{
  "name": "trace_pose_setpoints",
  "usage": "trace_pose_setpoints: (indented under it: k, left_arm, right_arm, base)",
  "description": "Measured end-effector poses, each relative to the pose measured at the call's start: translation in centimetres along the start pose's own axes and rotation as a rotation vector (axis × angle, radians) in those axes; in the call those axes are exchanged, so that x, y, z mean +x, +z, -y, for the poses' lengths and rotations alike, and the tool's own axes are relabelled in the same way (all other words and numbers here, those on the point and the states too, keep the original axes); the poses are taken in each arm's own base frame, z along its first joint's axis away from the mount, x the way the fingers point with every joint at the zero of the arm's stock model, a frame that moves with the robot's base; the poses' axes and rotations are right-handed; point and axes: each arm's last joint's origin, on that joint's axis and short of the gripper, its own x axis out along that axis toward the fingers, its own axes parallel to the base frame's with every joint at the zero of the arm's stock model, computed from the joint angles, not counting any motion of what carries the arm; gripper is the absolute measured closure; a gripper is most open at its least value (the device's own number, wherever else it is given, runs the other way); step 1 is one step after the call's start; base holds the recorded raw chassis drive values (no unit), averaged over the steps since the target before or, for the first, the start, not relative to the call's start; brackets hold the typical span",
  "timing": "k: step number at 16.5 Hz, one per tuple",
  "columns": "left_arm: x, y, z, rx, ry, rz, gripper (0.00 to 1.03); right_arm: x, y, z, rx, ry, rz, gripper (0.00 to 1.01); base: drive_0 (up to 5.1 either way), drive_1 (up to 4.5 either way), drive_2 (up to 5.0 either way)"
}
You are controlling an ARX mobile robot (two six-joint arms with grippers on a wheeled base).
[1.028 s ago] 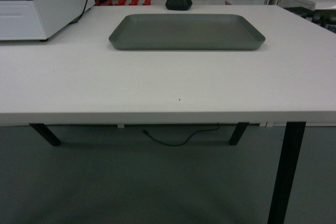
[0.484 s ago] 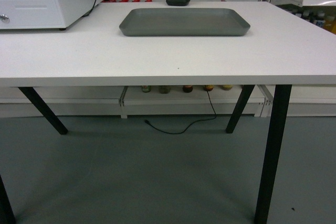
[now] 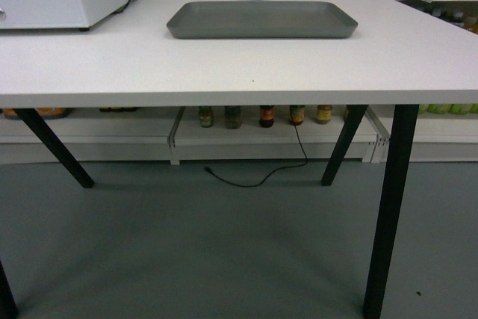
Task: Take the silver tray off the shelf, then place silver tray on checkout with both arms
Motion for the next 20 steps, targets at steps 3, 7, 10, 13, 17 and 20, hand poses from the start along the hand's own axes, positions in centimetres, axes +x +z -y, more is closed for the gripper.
trace_pose_setpoints:
  k: [3,7,10,13,17,20]
  left_arm:
    - [0.00,-0.01,0.00,0.001,0.000,-0.001,0.05]
    - [0.00,-0.01,0.00,0.002,0.000,-0.002,0.05]
    - [0.00,-0.02,0.00,0.002,0.000,-0.002,0.05]
    - [0.00,-0.04,0.00,0.002,0.001,-0.005,0.05]
    - [0.00,-0.04,0.00,0.002,0.000,-0.005,0.05]
    - [0.00,-0.04,0.00,0.003,0.000,-0.005,0.05]
  right_arm:
    - [0.00,-0.01,0.00,0.000,0.000,-0.001,0.03]
    - [0.00,-0.01,0.00,0.001,0.000,-0.001,0.03]
    - [0.00,-0.01,0.00,0.000,0.001,-0.002,0.03]
    - [0.00,-0.03,0.00,-0.001,0.001,-0.003,0.03]
    - [0.00,-0.03,0.00,-0.001,0.001,-0.003,0.03]
    - [0.00,-0.03,0.00,-0.001,0.001,-0.003,0.03]
  base:
    - [0.0,0.00,0.0]
    - [0.0,0.00,0.0]
    - [0.0,0.00,0.0]
    - [0.0,0.00,0.0]
    - [0.0,0.00,0.0]
    - [0.0,0.00,0.0]
